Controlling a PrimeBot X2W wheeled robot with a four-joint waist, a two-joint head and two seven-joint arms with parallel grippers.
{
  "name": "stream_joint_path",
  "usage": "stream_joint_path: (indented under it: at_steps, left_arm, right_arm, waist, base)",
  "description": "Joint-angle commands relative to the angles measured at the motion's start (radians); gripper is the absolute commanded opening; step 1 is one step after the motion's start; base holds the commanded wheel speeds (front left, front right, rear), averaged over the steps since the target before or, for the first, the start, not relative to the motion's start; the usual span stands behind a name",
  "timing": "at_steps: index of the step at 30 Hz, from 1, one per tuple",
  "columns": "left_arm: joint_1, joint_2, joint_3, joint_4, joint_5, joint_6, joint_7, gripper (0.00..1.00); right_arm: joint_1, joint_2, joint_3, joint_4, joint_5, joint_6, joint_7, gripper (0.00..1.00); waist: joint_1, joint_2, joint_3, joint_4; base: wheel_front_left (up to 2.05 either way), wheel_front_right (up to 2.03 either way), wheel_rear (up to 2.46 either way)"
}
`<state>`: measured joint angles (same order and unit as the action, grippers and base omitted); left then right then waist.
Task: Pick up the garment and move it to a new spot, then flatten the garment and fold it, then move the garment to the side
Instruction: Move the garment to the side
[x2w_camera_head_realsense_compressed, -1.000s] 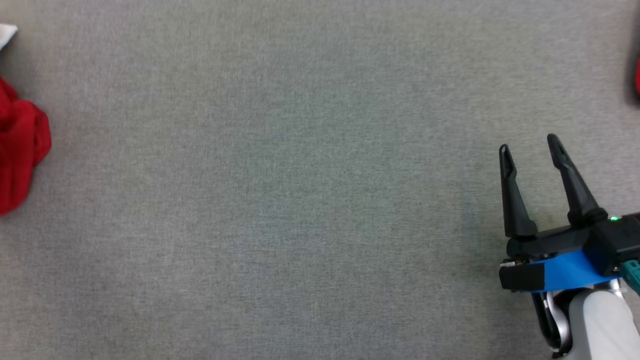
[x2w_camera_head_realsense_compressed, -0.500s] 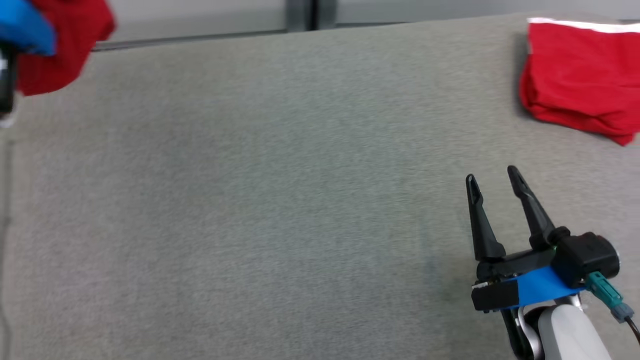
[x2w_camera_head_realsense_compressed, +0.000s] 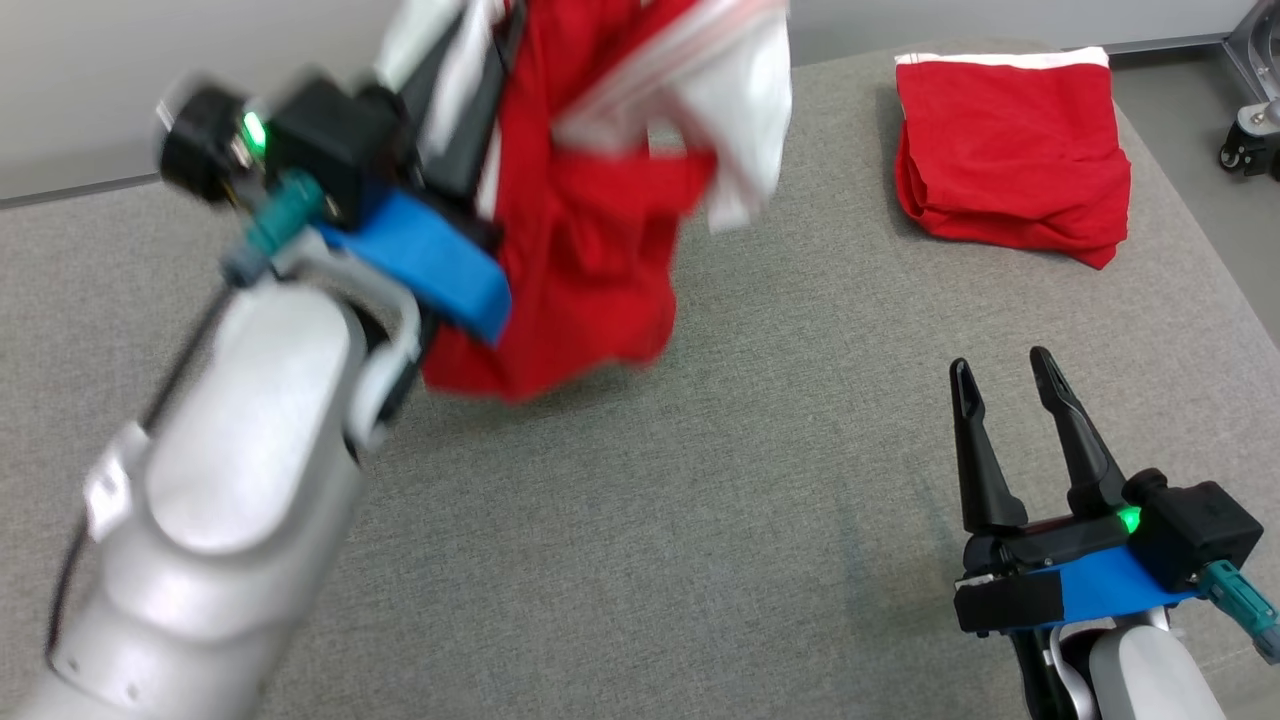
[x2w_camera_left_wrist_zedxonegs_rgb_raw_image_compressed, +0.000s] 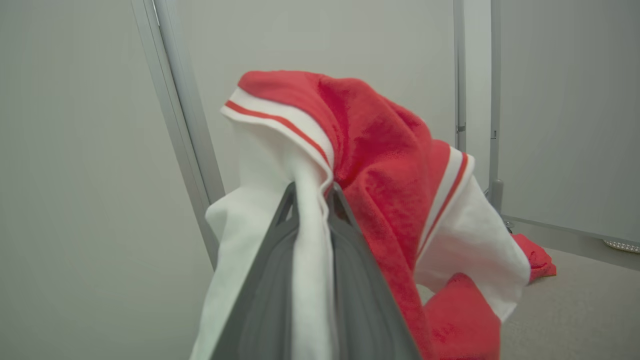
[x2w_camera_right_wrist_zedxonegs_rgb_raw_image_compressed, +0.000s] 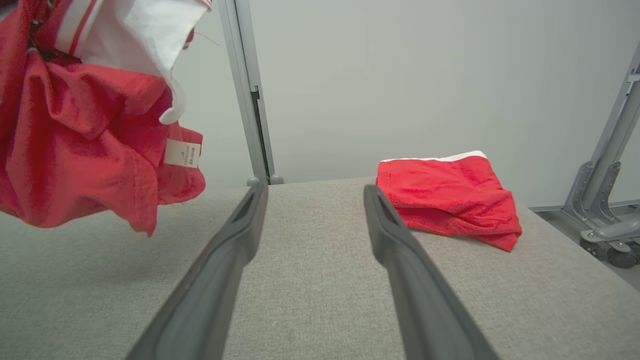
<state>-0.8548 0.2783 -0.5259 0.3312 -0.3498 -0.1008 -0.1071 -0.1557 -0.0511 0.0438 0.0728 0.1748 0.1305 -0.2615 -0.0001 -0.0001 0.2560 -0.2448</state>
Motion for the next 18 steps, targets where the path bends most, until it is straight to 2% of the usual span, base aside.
stream_joint_path:
  at_steps: [1,5,10,11,12,18]
  left_arm:
    - [0.058,-0.003,-0.005,0.001,-0.01,0.012,-0.004,0.0]
    - [0.211,-0.017,-0.026,0.031,-0.035,0.037,-0.035,0.0]
    - [0.368,-0.049,-0.081,0.115,-0.053,0.038,-0.061,0.0]
    - [0.378,-0.052,-0.095,0.13,-0.04,0.039,-0.07,0.15]
    - [0.387,-0.059,-0.104,0.143,-0.035,0.041,-0.079,1.0]
    - [0.373,-0.085,-0.1,0.118,0.003,0.068,-0.15,1.0]
  right_arm:
    - [0.007,0.0,-0.004,-0.007,0.008,0.001,-0.005,1.0]
    - [0.002,0.0,-0.004,-0.009,0.016,0.001,-0.005,1.0]
    - [0.002,0.0,-0.013,0.001,0.017,0.001,-0.005,1.0]
    - [0.005,0.001,-0.014,0.004,0.016,0.001,-0.005,1.0]
    - [0.008,0.0,-0.013,0.008,0.014,0.001,-0.005,1.0]
    - [0.025,0.0,-0.027,0.035,0.006,0.001,-0.005,1.0]
  waist:
    - [0.0001,0.0001,0.002,0.001]
    - [0.0001,0.0001,0.007,0.002]
    - [0.0001,0.0001,0.005,0.016]
    - [0.0001,0.0001,0.001,0.021]
    - [0.0001,0.0001,-0.003,0.024]
    - [0.0001,0.0001,-0.049,0.061]
  base:
    - [0.0,0.0,0.0]
    - [0.0,0.0,0.0]
    - [0.0,0.0,0.0]
    - [0.0,0.0,0.0]
    - [0.0,0.0,0.0]
    - [0.0,0.0,0.0]
